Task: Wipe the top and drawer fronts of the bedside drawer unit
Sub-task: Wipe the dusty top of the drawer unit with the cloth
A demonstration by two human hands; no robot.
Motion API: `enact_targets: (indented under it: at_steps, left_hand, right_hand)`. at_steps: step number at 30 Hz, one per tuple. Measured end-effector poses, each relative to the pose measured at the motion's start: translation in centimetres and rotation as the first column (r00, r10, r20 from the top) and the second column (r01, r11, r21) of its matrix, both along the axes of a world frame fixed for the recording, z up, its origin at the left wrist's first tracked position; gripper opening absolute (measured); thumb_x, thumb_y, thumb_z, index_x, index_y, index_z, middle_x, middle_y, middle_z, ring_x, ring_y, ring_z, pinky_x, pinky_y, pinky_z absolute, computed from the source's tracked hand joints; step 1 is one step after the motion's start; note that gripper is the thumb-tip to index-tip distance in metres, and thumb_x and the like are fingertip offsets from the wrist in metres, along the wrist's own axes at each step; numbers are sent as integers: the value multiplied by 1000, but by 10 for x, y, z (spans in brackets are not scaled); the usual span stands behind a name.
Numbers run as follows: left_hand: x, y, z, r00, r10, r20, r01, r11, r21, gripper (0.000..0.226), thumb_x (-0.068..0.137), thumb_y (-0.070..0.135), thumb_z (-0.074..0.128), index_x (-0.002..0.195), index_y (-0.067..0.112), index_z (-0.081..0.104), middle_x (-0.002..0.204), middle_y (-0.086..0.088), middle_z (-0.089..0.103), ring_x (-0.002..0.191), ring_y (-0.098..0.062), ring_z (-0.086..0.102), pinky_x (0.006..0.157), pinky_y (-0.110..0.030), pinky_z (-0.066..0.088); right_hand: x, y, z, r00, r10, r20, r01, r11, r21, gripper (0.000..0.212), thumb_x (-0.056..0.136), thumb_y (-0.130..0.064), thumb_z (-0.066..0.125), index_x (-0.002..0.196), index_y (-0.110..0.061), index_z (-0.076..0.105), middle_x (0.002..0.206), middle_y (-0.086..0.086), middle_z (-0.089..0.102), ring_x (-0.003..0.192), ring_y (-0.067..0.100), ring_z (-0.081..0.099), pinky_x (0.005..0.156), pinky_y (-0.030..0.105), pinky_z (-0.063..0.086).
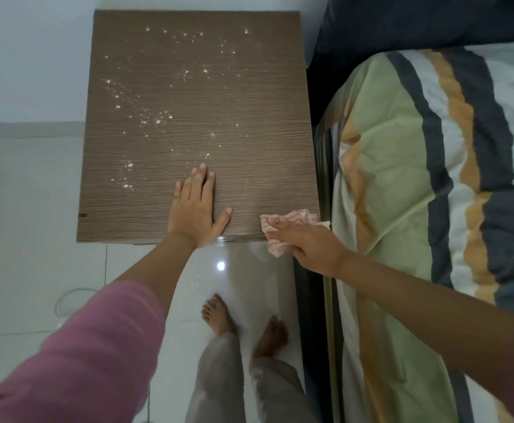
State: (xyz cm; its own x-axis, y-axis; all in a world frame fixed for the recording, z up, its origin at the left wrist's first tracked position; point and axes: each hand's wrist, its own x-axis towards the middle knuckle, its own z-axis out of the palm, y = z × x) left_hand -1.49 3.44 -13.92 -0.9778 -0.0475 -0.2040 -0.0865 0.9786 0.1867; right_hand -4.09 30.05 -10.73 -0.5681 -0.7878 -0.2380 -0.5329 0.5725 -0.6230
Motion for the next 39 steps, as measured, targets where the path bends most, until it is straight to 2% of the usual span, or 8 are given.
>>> enact_targets:
  at_steps: [3,8,12,19,25,29,35,39]
  left_hand:
    - [-2,0,6,998,5,58,-7,999,31,83,86,58,35,145,4,15,156,-15,9,143,-30,6,113,-49,2]
    - [-9,-7,16,998,-12,54,5,991,132,82,85,52,49,145,4,18,156,-12,10,143,-28,8,112,-47,3]
    - [-41,-27,26,1000,-20,-23,22,991,132,80,84,53,46,144,4,24,155,-12,13,143,-28,11,112,-47,5]
    - [-139,-78,28,997,-27,-74,29,999,15,80,86,58,31,145,5,19,156,-10,9,143,-26,8,111,-45,1]
    - [-214,-107,5,1000,18,-11,-18,1000,-20,80,89,58,31,148,10,8,157,-5,-1,144,-20,0,112,-43,-3]
    - [-221,-109,-5,998,55,-33,-54,998,12,81,86,60,31,147,11,13,157,-4,8,144,-18,6,114,-41,4]
    - [-223,-110,-3,997,73,11,-73,996,56,81,84,57,36,147,12,14,157,-2,9,143,-15,3,113,-41,6]
    - [-224,-111,-2,996,70,63,-73,996,45,83,83,59,34,148,12,10,157,-1,3,143,-14,-2,112,-39,3]
  right_hand:
    - [-14,-5,22,990,-90,105,97,993,-71,40,90,-15,51,129,-18,55,125,5,62,112,19,58,98,19,41]
    - [-48,-31,43,967,-248,49,252,961,-113,38,91,-11,57,128,-17,56,124,2,62,112,14,58,97,10,35]
    - [-91,-60,51,971,-237,-11,233,962,-144,40,91,-7,56,130,-13,53,130,6,58,120,20,54,102,25,39]
    - [-199,-105,48,959,-268,-95,242,944,-226,42,90,-1,55,132,-7,50,136,12,51,127,23,48,108,29,35]
    - [-313,-142,41,955,-251,-161,219,957,-192,48,93,-14,52,139,-18,40,119,7,63,100,23,60,84,30,45]
    - [-371,-163,25,960,-167,-225,136,980,-147,45,94,-22,49,138,-16,41,130,13,56,107,35,59,90,46,49]
    - [-419,-182,-17,951,106,-292,-106,994,17,45,96,-22,48,139,-12,41,148,14,36,139,30,29,111,53,27]
    - [-426,-180,-32,908,161,-387,-170,985,10,45,93,-28,49,137,-17,45,148,10,37,138,27,31,115,46,21]
